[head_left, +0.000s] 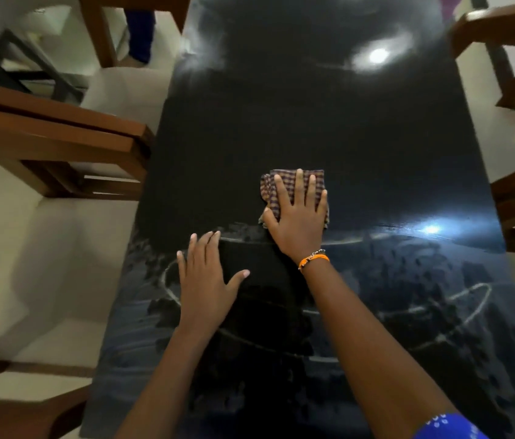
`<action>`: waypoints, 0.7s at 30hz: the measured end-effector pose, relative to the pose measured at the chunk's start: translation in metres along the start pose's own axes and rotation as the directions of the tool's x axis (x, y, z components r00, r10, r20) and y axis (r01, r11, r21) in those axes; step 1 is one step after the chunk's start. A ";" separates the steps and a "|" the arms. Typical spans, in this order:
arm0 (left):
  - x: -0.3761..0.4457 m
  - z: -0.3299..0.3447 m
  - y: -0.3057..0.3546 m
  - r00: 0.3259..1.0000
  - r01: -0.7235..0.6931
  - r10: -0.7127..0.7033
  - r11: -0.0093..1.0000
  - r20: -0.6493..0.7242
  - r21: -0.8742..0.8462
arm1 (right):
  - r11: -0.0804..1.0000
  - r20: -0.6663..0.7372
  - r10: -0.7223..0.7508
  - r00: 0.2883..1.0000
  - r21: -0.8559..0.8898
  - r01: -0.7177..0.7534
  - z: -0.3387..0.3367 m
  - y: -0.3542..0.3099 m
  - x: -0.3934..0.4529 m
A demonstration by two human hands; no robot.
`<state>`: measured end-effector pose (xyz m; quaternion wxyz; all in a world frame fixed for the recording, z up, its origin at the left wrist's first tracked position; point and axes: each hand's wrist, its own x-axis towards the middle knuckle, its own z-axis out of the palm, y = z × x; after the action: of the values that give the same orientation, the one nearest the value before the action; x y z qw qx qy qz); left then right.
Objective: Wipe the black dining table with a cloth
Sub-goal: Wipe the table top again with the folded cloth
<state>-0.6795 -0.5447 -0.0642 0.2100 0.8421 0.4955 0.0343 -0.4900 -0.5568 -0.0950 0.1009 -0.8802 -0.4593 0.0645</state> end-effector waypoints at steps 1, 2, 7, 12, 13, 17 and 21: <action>-0.003 -0.005 -0.015 0.999 0.040 -0.041 0.999 -0.020 -0.022 | 1.000 0.009 -0.027 1.000 0.004 0.027 0.004 -0.018 0.001; -0.006 -0.010 -0.030 0.996 0.076 -0.077 0.997 -0.045 -0.032 | 0.998 0.019 -0.054 0.998 0.012 0.054 0.008 -0.037 0.002; -0.023 -0.024 -0.090 0.967 0.194 -0.197 0.980 -0.163 -0.035 | 0.983 0.079 -0.183 0.980 0.040 0.180 0.030 -0.132 0.006; -0.036 -0.031 -0.136 0.961 0.239 -0.242 0.970 -0.137 -0.040 | 0.939 0.129 -0.344 0.930 0.069 0.338 0.051 -0.215 -0.003; -0.038 -0.030 -0.141 0.961 0.246 -0.249 0.968 -0.122 -0.043 | 0.930 0.134 -0.366 0.921 0.075 0.359 0.053 -0.219 -0.004; -0.038 -0.025 -0.145 0.968 0.229 -0.234 0.971 -0.087 -0.065 | 0.887 0.111 -0.461 0.881 0.048 0.458 0.048 -0.192 -0.005; -0.038 -0.020 -0.143 0.973 0.200 -0.213 0.971 -0.086 -0.134 | 0.922 0.090 -0.382 0.920 -0.033 0.386 0.029 -0.129 -0.011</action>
<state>-0.8211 -0.5108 -0.0956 0.2397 0.7685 0.5872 0.0851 -0.6044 -0.4904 -0.0923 0.0707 -0.7719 -0.6282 0.0679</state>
